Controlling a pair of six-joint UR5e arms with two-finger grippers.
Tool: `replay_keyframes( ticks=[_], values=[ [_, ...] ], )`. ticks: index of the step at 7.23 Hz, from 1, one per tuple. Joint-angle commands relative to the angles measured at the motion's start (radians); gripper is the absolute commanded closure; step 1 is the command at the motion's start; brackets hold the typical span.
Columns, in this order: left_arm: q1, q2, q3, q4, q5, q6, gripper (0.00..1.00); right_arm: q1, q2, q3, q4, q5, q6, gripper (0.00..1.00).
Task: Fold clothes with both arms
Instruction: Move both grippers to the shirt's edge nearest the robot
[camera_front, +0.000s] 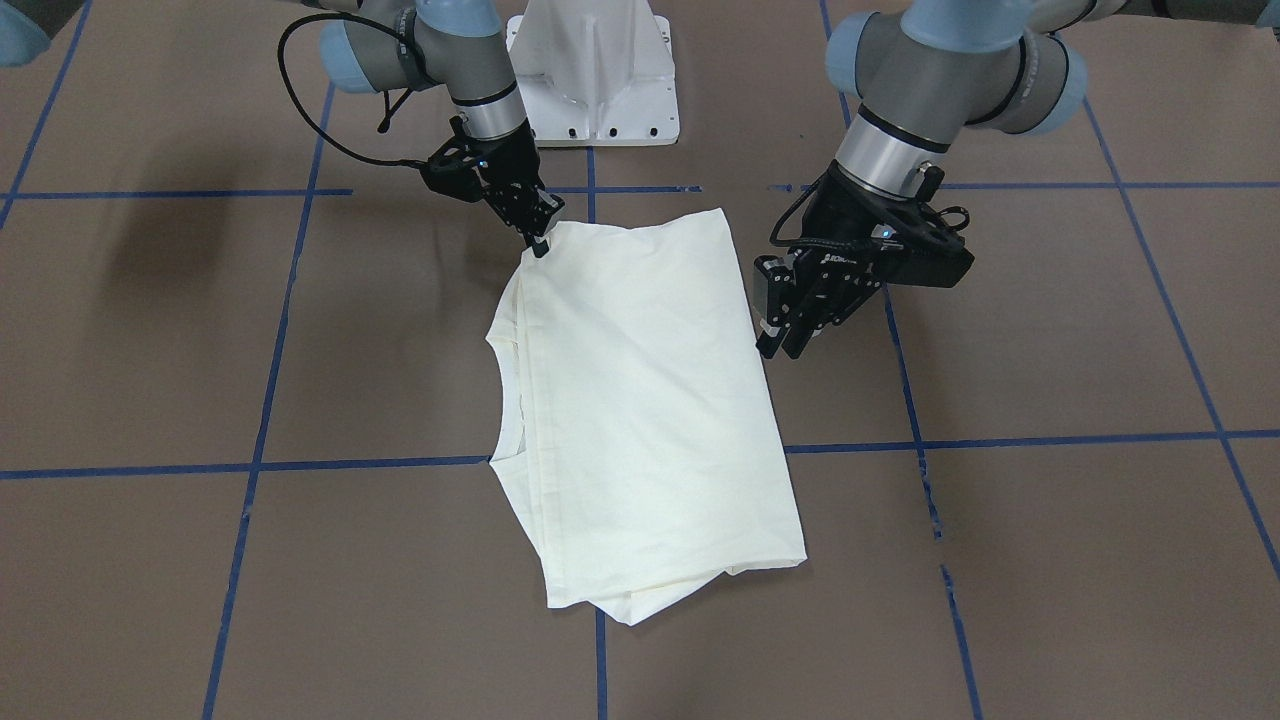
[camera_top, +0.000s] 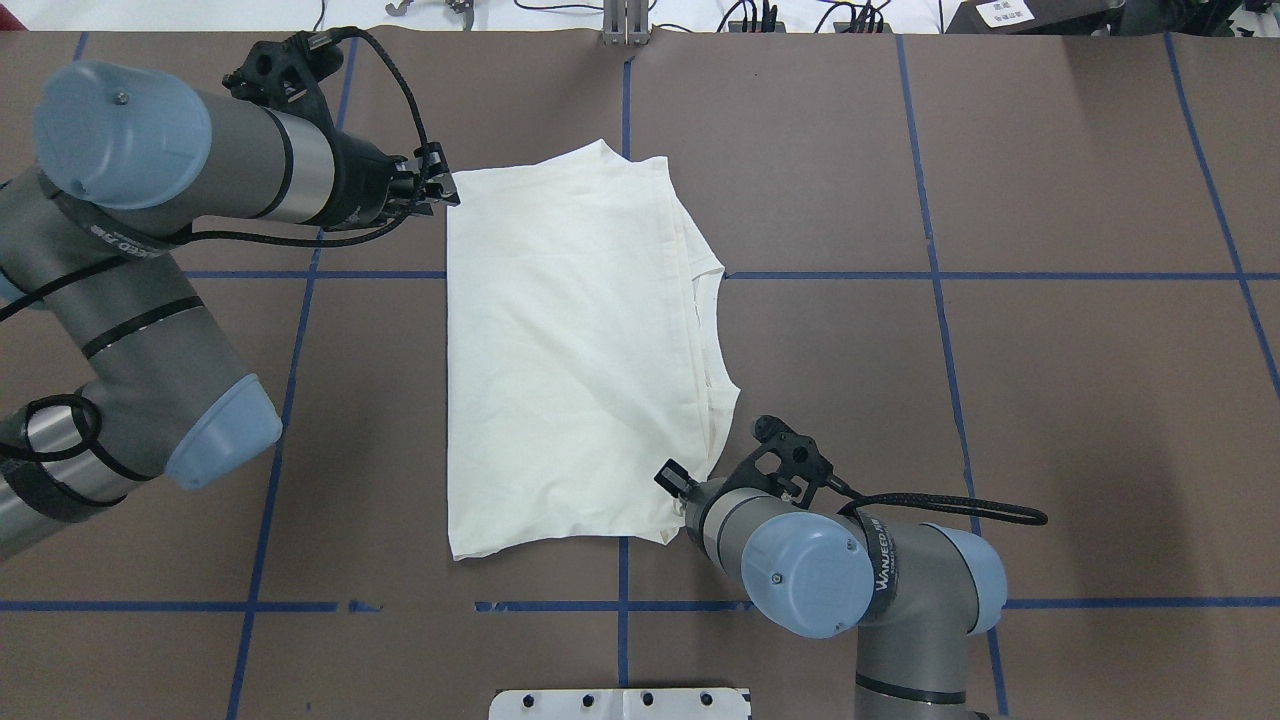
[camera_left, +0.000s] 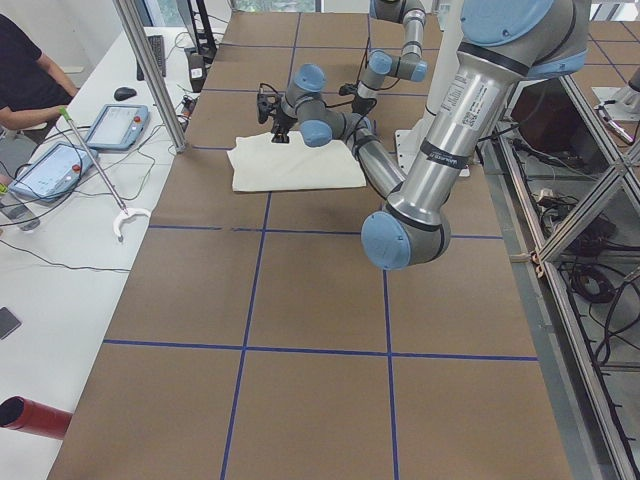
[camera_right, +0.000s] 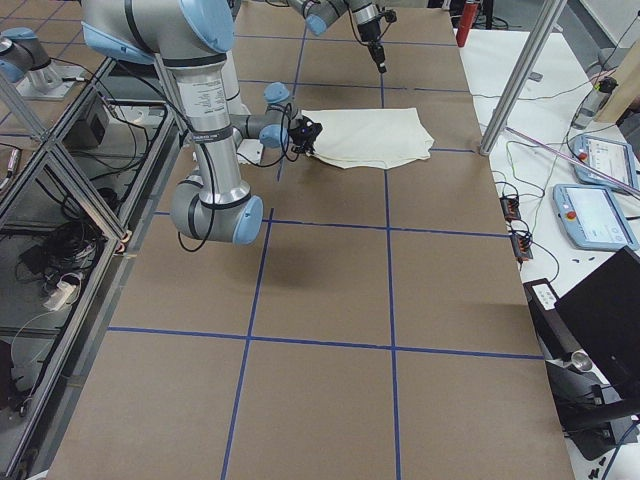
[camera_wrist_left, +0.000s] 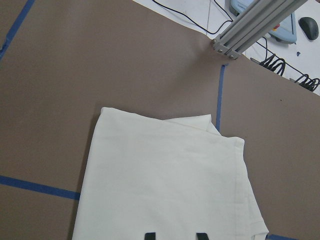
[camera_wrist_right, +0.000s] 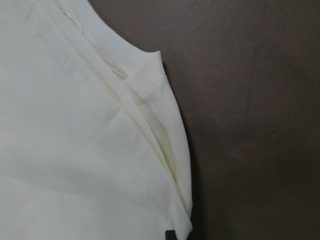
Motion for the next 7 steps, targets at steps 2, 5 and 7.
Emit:
replay_keyframes(
  ticks=[2,5,7],
  values=[
    [0.014,0.041,-0.041,0.0,-0.012,-0.111,0.61,-0.001,-0.016,0.052,-0.001,0.02,0.002,1.0],
    [0.18,0.127,-0.167,0.02,-0.048,-0.467,0.47,-0.043,-0.097,0.145,-0.003,0.017,0.048,1.0],
    [0.422,0.223,-0.237,0.024,0.169,-0.588,0.46,-0.075,-0.134,0.17,-0.001,0.011,0.067,1.0]
  ],
)
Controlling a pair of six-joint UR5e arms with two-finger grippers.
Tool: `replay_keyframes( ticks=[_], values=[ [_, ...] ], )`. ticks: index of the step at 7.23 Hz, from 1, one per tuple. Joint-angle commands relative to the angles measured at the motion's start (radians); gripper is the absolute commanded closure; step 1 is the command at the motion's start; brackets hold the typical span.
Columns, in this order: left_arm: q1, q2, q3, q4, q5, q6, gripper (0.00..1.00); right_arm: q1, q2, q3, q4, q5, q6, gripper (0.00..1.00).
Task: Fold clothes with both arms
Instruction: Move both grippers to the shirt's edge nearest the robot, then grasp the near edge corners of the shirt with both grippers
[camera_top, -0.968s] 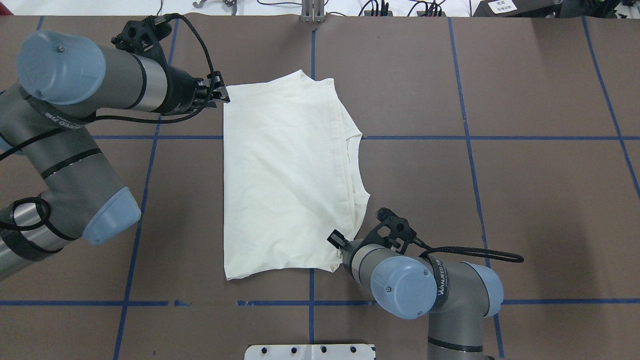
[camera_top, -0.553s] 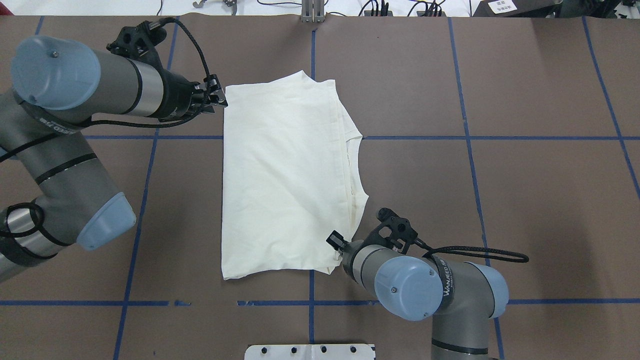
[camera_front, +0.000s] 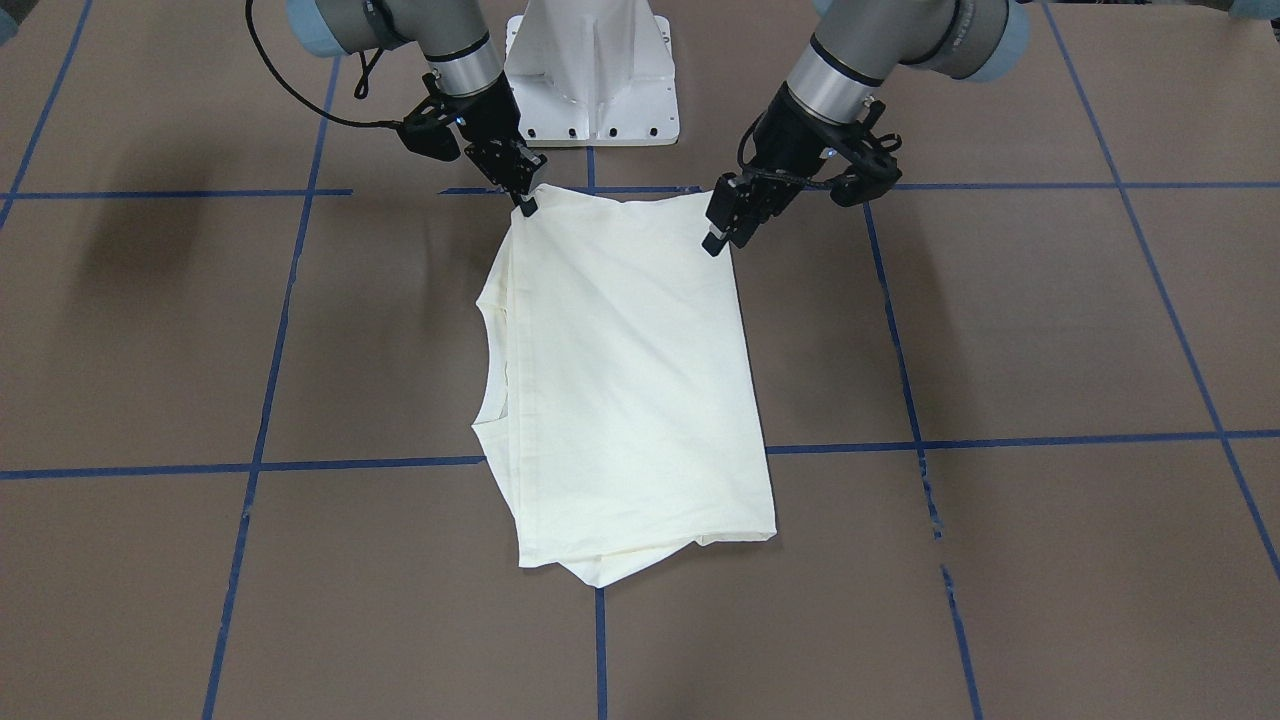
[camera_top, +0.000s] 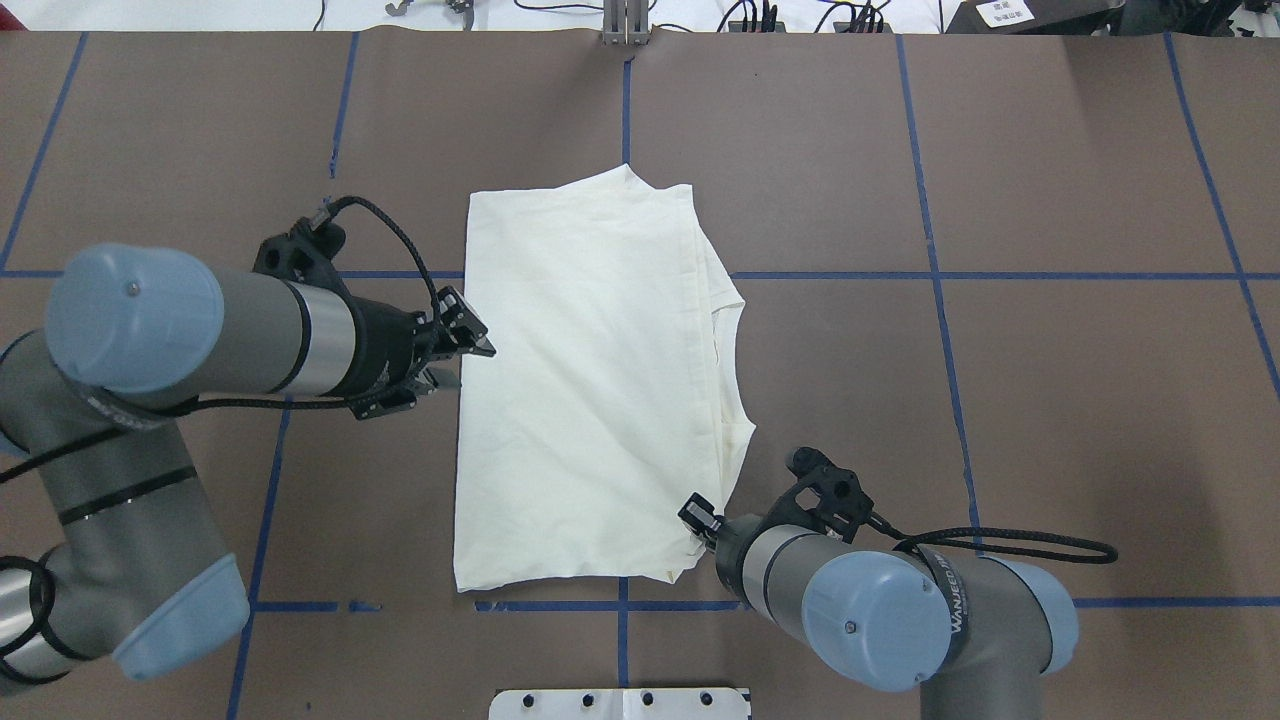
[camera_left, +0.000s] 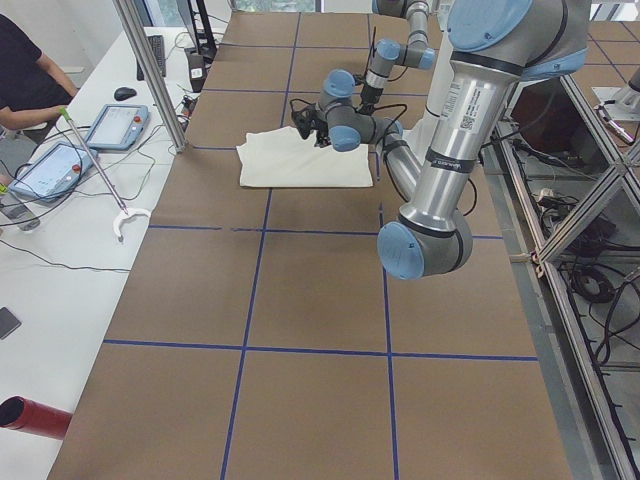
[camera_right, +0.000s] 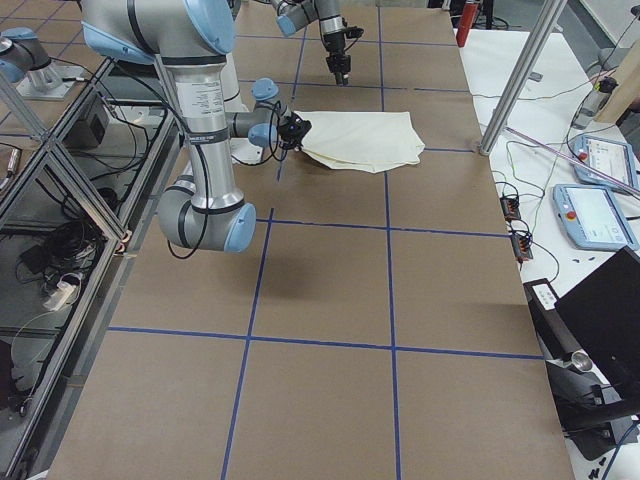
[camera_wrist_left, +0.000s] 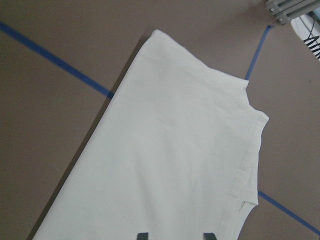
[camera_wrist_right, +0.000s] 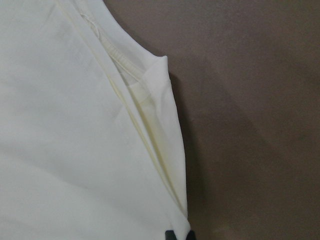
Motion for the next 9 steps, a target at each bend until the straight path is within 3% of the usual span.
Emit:
replay_keyframes(
  ticks=[1,4,5,6,7,9],
  values=[
    [0.173,0.067,-0.039,-0.001,0.13,-0.063,0.41,-0.032,-0.036,0.015,0.003,-0.01,0.012,1.0],
    [0.294,0.116,-0.042,0.008,0.148,-0.175,0.11,-0.051,-0.052,0.022,0.003,-0.025,0.012,1.0],
    [0.337,0.116,-0.037,0.043,0.248,-0.178,0.03,-0.051,-0.053,0.026,0.003,-0.026,0.012,1.0],
    [0.353,0.11,-0.034,0.063,0.264,-0.179,0.11,-0.051,-0.053,0.026,0.003,-0.026,0.012,1.0],
    [0.361,0.109,-0.03,0.063,0.268,-0.201,0.25,-0.049,-0.053,0.028,0.003,-0.026,0.012,1.0],
    [0.381,0.101,0.015,0.063,0.269,-0.205,0.37,-0.049,-0.055,0.028,0.003,-0.026,0.012,1.0]
  ],
)
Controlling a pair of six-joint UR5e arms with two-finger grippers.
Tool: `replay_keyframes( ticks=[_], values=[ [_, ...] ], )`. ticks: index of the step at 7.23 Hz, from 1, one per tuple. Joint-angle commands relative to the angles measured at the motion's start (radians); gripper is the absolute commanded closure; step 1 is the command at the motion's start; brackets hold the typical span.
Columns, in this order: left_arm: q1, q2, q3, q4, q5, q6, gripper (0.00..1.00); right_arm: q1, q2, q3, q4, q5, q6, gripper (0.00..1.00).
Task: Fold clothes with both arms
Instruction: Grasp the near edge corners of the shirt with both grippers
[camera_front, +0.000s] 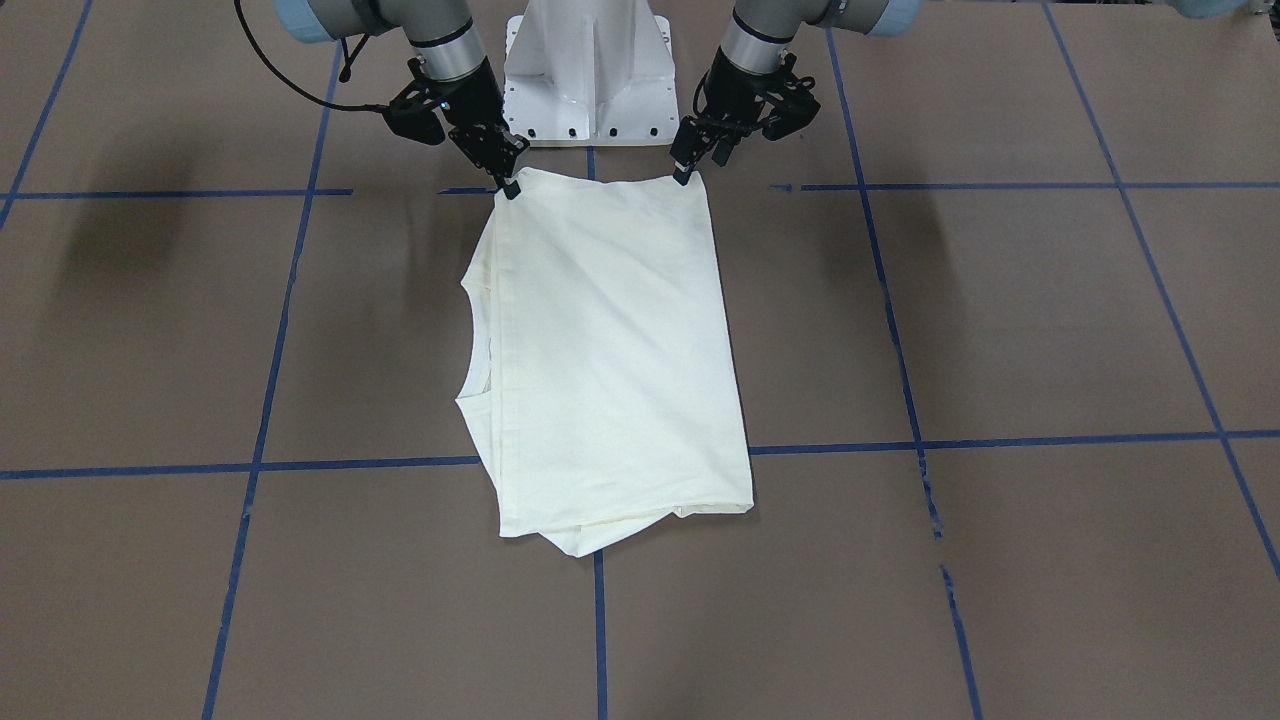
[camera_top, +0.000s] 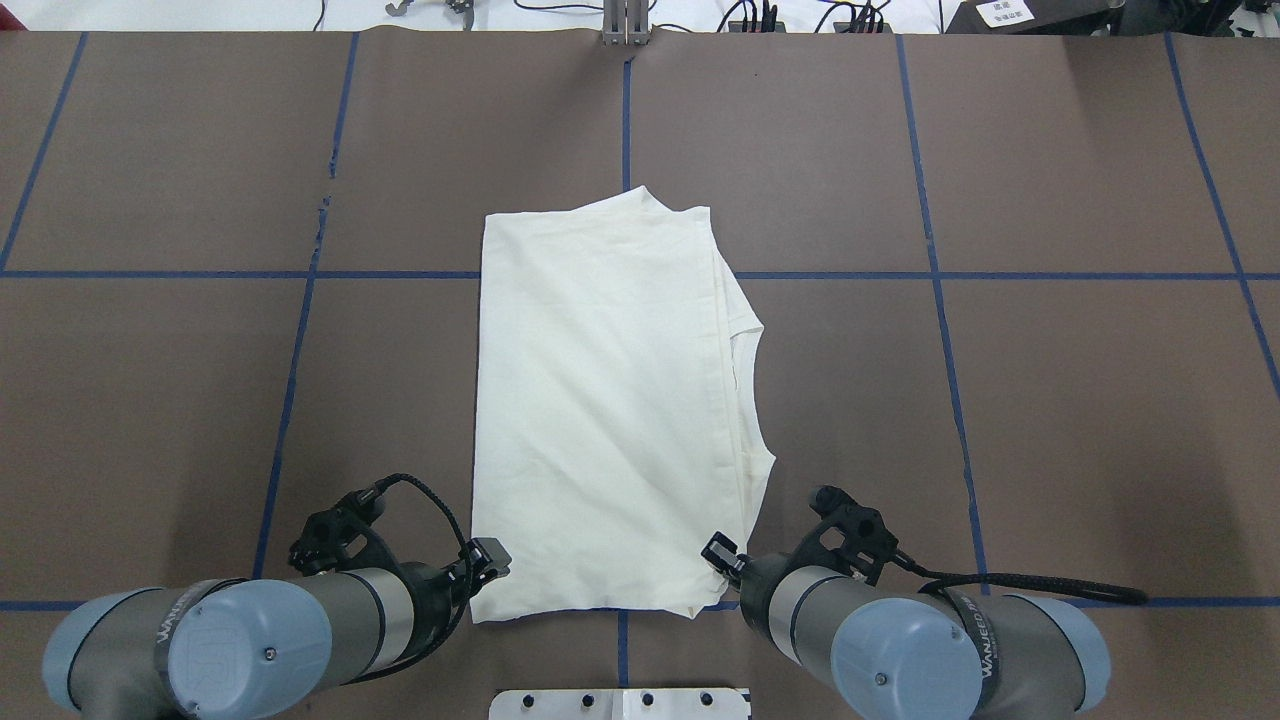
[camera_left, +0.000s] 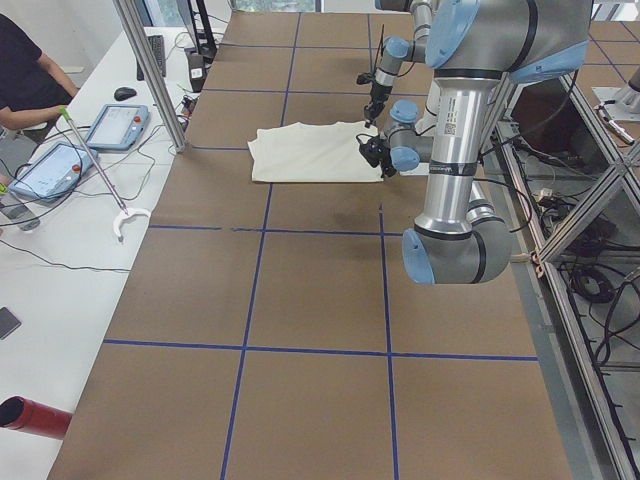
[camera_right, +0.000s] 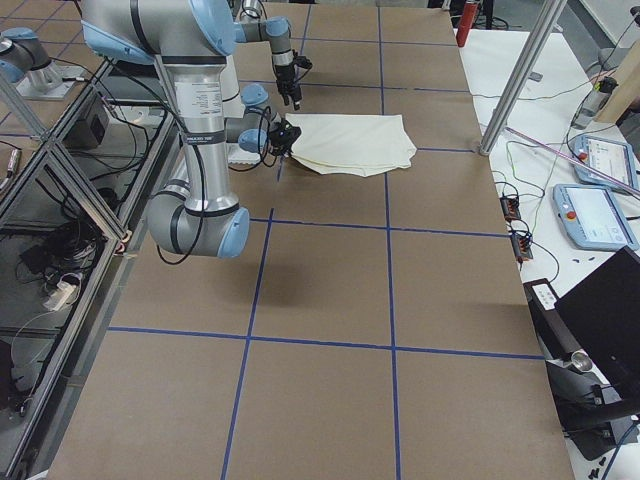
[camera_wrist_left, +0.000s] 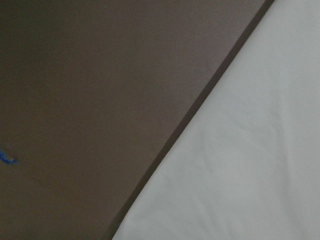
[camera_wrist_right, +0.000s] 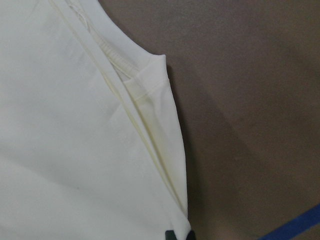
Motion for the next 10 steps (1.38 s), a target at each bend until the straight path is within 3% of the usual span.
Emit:
replay_keyframes(
  ticks=[1,6,8,9,10],
  values=[
    [0.013,-0.005,0.034,0.0,0.004,-0.004,0.4,0.0,-0.001,0.0,0.0,0.0,0.0,1.0],
    [0.044,-0.013,0.037,0.0,0.002,-0.004,0.49,0.0,-0.001,0.0,0.0,0.0,0.0,1.0],
    [0.048,-0.013,0.039,0.001,0.002,-0.004,0.59,0.002,-0.007,0.002,0.0,0.003,0.0,1.0],
    [0.048,-0.013,0.039,0.001,0.002,-0.004,0.72,0.002,-0.01,0.002,0.0,0.0,-0.002,1.0],
    [0.047,-0.014,0.039,0.0,0.002,0.0,0.92,0.003,-0.011,0.004,0.0,0.0,-0.002,1.0]
  ],
)
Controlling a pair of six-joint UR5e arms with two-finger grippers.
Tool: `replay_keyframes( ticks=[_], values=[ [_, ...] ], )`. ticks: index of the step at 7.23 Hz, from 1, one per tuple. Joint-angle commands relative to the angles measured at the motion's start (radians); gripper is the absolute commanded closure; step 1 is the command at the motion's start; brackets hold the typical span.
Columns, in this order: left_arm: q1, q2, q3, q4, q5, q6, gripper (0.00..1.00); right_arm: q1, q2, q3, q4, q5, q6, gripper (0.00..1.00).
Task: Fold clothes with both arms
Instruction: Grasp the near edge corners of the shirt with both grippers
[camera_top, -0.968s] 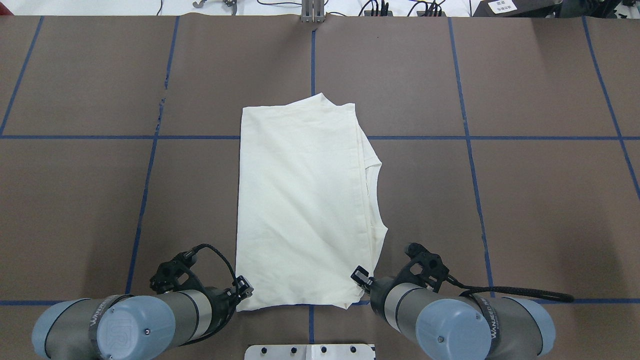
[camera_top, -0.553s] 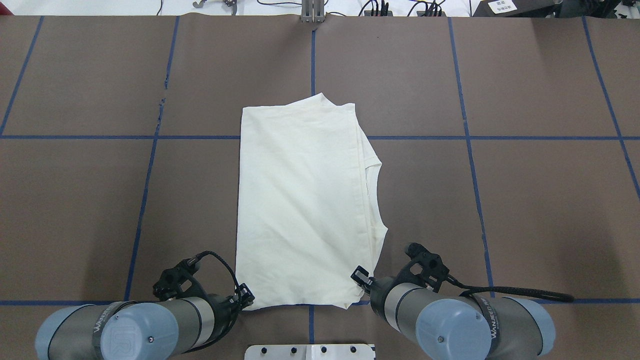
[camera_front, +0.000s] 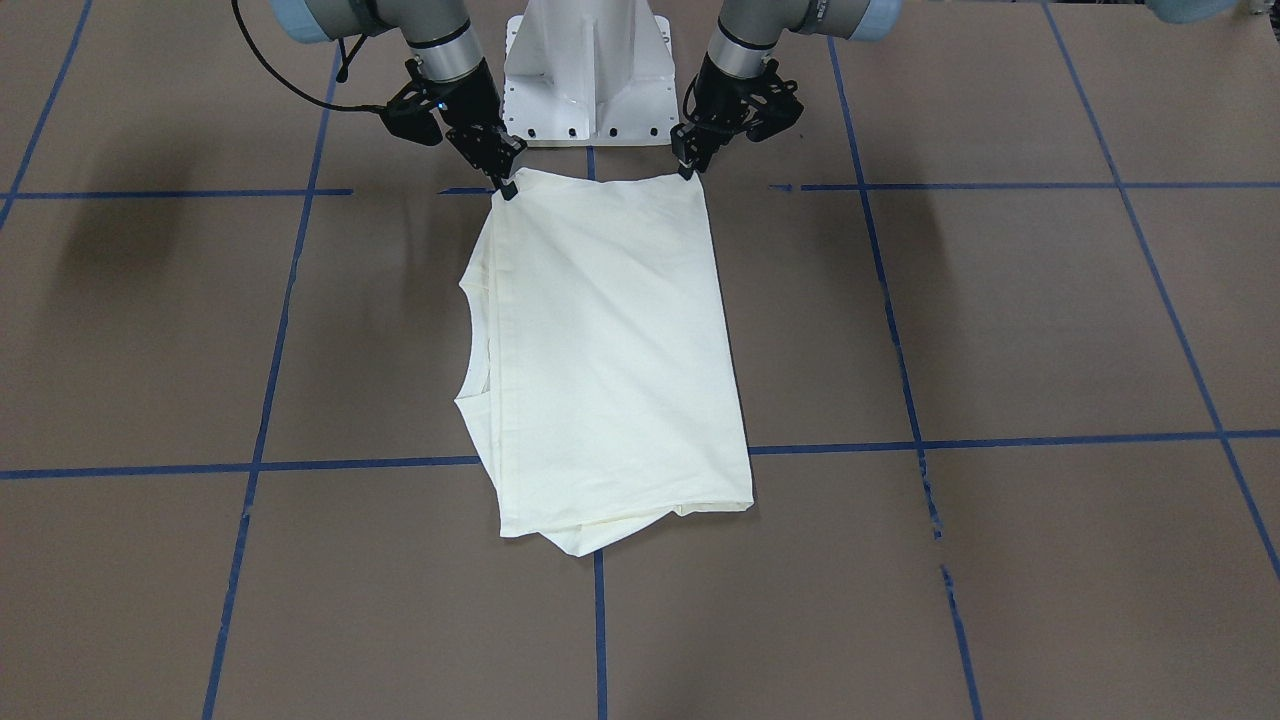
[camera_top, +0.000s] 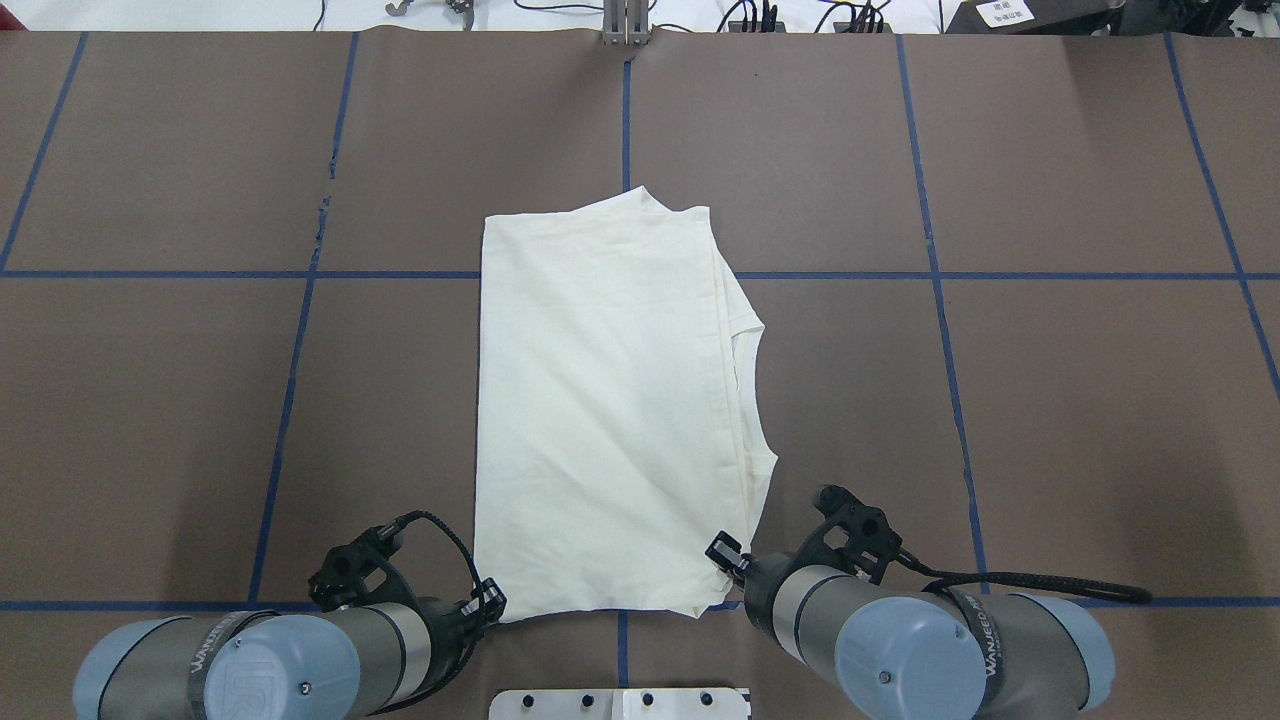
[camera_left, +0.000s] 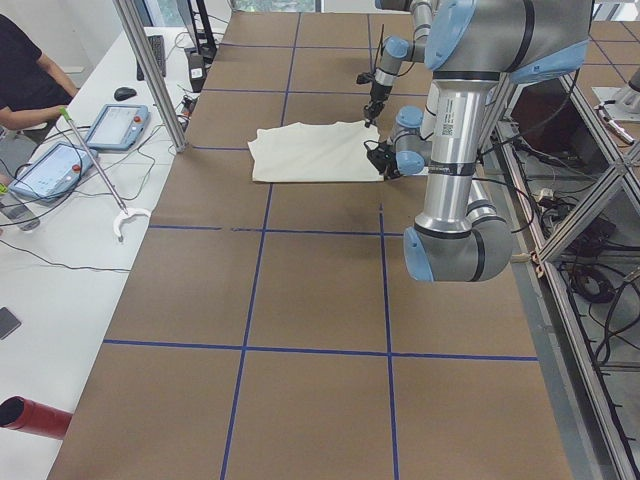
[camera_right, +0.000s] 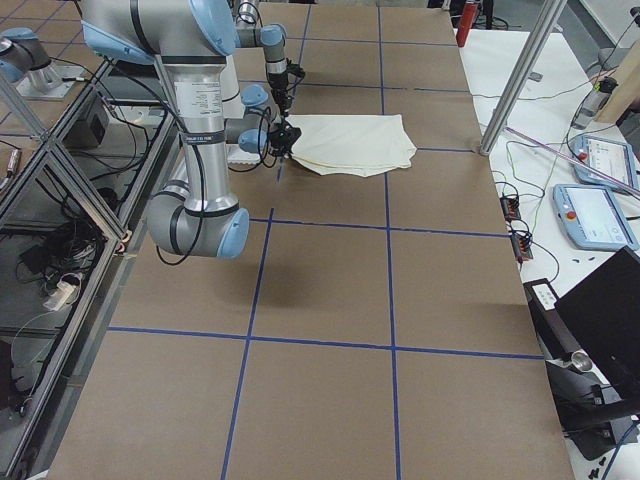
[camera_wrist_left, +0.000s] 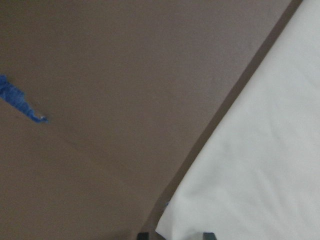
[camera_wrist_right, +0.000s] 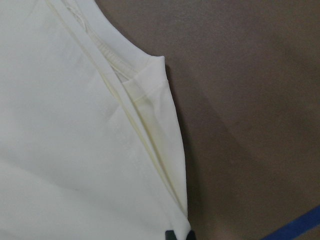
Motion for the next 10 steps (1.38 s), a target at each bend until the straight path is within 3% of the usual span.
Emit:
replay_keyframes(
  ticks=[1,5,6,8,10],
  values=[
    [-0.001,-0.001,0.0,-0.001,0.0,0.01,1.0,0.001,-0.003,0.001,0.0,-0.001,0.001,1.0],
    [-0.001,0.011,-0.084,0.002,-0.011,0.002,1.0,-0.009,-0.046,0.058,0.0,0.002,0.001,1.0],
    [0.004,0.02,-0.122,0.019,-0.076,0.001,1.0,-0.029,-0.06,0.087,0.0,-0.001,0.001,1.0],
    [0.078,-0.006,-0.188,0.148,-0.074,0.0,1.0,-0.059,-0.092,0.148,-0.002,-0.005,0.002,1.0],
    [0.026,-0.117,-0.301,0.317,-0.081,0.013,1.0,-0.03,-0.103,0.24,-0.003,-0.004,0.001,1.0]
  ],
)
